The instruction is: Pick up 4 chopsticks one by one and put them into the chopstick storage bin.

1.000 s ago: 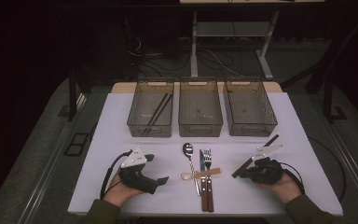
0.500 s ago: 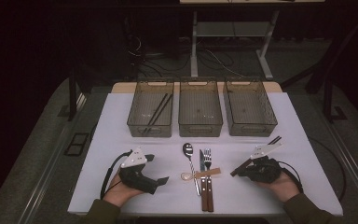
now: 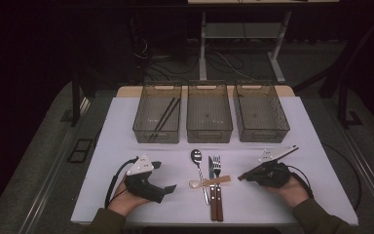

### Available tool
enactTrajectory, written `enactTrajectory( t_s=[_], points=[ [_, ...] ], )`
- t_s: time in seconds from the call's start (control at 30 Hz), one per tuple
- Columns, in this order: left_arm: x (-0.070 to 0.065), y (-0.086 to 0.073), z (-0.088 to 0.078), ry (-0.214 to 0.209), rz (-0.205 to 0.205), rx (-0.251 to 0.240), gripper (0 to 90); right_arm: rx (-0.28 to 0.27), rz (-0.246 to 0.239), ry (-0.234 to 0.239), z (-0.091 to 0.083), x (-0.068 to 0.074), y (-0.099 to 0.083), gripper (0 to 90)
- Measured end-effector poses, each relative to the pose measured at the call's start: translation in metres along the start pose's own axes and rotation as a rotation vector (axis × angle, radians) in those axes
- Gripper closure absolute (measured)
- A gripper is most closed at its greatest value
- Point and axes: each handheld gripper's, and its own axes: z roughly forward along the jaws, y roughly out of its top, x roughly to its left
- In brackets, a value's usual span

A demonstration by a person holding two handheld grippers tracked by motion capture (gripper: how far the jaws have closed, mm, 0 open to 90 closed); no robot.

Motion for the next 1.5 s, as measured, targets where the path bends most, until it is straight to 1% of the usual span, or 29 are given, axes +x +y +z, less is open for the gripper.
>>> enactTrajectory(
  t_s=[0.5, 0.7, 0.77, 0.8, 0.93, 1.17, 1.3, 1.4, 1.5],
  points=[
    [0.000, 0.000, 0.000, -0.001, 0.001, 0.003, 2.0, -0.014, 0.007, -0.010, 0.006, -0.005, 0.007, 89.7],
    [0.000, 0.000, 0.000, -0.002, 0.001, 0.003, 2.0, -0.024, 0.019, -0.014, 0.007, -0.007, 0.010, 89.7],
    [0.000, 0.000, 0.001, -0.002, 0.000, 0.003, 2.0, -0.027, 0.011, -0.016, 0.008, -0.008, 0.011, 89.7],
    [0.000, 0.000, 0.000, -0.002, 0.001, 0.003, 2.0, -0.029, 0.018, -0.016, 0.008, -0.008, 0.012, 89.7],
    [0.000, 0.000, 0.000, -0.001, 0.002, 0.005, 2.0, -0.034, 0.015, -0.016, 0.010, -0.009, 0.014, 89.7],
    [0.000, 0.000, 0.001, -0.001, 0.002, 0.007, 2.0, -0.014, 0.011, -0.030, 0.014, -0.009, 0.016, 89.7],
    [0.000, 0.000, 0.001, -0.001, 0.004, 0.007, 2.0, -0.021, 0.011, -0.032, 0.013, -0.010, 0.016, 89.7],
    [0.000, 0.000, 0.001, -0.001, 0.004, 0.007, 2.0, -0.033, 0.026, -0.033, 0.014, -0.012, 0.018, 89.7],
    [0.000, 0.000, 0.001, -0.001, 0.003, 0.007, 2.0, -0.037, 0.023, -0.036, 0.016, -0.014, 0.021, 89.7]
  ],
)
